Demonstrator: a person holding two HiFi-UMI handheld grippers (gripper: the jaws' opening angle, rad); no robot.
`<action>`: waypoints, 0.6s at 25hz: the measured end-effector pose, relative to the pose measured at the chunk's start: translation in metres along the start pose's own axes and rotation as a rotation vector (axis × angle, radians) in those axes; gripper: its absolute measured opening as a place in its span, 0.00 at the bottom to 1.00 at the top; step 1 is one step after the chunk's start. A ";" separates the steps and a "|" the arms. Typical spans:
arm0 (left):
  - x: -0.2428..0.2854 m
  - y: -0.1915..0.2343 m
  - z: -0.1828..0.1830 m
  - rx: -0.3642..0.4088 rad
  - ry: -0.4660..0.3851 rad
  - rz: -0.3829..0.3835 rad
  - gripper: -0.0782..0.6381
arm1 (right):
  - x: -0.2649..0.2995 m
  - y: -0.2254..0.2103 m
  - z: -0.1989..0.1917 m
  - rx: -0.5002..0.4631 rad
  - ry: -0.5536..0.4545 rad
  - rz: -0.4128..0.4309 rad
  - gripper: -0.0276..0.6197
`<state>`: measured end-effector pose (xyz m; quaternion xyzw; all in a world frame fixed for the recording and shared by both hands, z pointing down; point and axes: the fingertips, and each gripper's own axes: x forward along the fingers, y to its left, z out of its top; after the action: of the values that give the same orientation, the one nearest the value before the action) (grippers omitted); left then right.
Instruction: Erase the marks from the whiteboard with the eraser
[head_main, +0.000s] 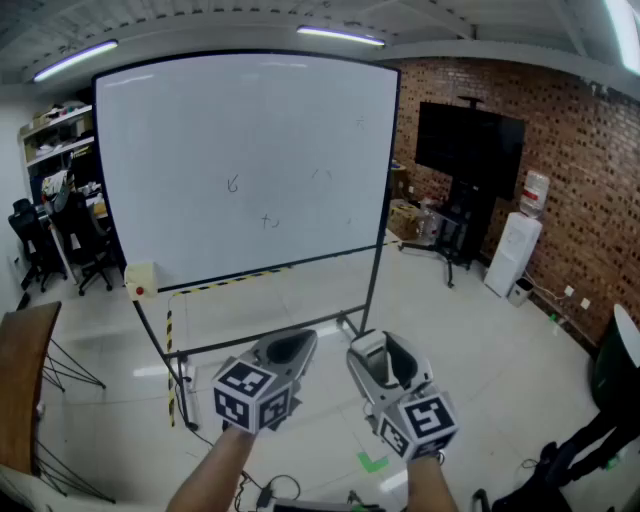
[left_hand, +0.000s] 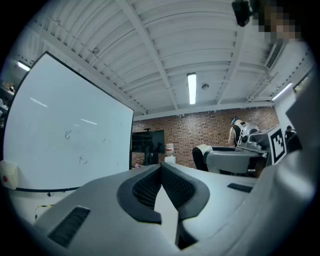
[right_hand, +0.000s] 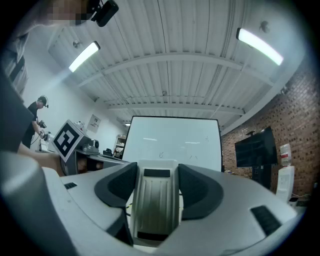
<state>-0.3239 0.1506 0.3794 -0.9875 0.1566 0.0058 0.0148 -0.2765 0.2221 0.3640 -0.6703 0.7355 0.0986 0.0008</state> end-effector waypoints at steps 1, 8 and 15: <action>0.008 -0.004 0.003 0.010 -0.003 -0.002 0.10 | -0.002 -0.008 0.001 0.002 -0.005 0.002 0.45; 0.051 -0.024 0.020 0.045 -0.010 -0.019 0.10 | -0.009 -0.054 0.006 0.024 -0.028 -0.003 0.45; 0.113 -0.016 0.024 0.035 -0.025 -0.058 0.10 | 0.011 -0.105 0.002 0.032 -0.025 -0.028 0.45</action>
<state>-0.2119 0.1312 0.3538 -0.9911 0.1278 0.0151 0.0341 -0.1748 0.2025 0.3455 -0.6793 0.7273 0.0955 0.0222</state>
